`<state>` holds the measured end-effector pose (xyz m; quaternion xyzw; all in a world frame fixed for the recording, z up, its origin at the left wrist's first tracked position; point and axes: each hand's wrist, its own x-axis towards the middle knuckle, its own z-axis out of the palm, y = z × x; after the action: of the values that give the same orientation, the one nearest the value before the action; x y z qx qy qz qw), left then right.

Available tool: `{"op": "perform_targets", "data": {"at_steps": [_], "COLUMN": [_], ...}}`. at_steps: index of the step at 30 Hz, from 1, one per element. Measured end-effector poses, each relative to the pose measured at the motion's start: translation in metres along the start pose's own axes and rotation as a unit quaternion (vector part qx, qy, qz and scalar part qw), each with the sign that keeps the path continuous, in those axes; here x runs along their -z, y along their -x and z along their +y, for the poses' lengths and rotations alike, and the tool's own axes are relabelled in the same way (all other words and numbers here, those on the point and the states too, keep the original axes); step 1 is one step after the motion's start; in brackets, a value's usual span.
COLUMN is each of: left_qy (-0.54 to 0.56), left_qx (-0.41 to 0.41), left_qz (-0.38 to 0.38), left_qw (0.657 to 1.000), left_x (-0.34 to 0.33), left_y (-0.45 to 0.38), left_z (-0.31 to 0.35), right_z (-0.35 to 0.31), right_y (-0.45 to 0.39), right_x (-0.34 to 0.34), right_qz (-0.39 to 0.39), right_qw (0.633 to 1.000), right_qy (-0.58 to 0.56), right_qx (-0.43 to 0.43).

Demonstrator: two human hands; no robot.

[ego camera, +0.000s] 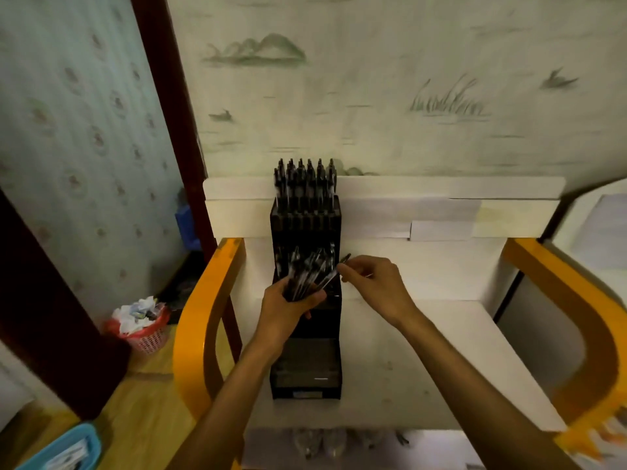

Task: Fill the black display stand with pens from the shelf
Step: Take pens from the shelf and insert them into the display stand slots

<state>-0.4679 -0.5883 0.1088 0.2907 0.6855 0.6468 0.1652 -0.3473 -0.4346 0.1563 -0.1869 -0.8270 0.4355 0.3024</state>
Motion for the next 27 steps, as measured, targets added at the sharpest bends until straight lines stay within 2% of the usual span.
{"op": "perform_targets", "data": {"at_steps": [6,9,12,17,23,27], "left_qy": [0.018,0.022,0.023,0.056,0.115,0.128], "left_qx": [-0.018,-0.018,-0.014,0.031,0.051,0.026], "left_qz": [-0.011,0.011,0.041,0.037,0.037,0.022], "left_qw": [1.0,1.0,0.999,0.997,0.991,0.991], "left_x": [0.004,0.012,0.023,0.034,0.043,0.044], "left_y": [-0.005,-0.008,-0.011,-0.012,-0.012,-0.007], "left_z": [0.002,0.001,0.0,0.006,0.009,0.015], "right_z": [-0.007,-0.007,-0.007,-0.01,-0.012,-0.008], "right_y": [-0.006,-0.012,-0.02,-0.031,-0.038,-0.039], "right_x": [-0.016,-0.014,-0.005,0.0,-0.007,-0.014], "right_qz": [0.035,0.093,0.146,0.134,0.113,0.091], "right_qw": [0.986,0.974,0.98,0.985,0.982,0.98], "right_qy": [-0.153,-0.192,-0.13,0.089,0.135,0.162], "right_qx": [-0.053,-0.08,-0.045,0.059,0.074,0.073]}}
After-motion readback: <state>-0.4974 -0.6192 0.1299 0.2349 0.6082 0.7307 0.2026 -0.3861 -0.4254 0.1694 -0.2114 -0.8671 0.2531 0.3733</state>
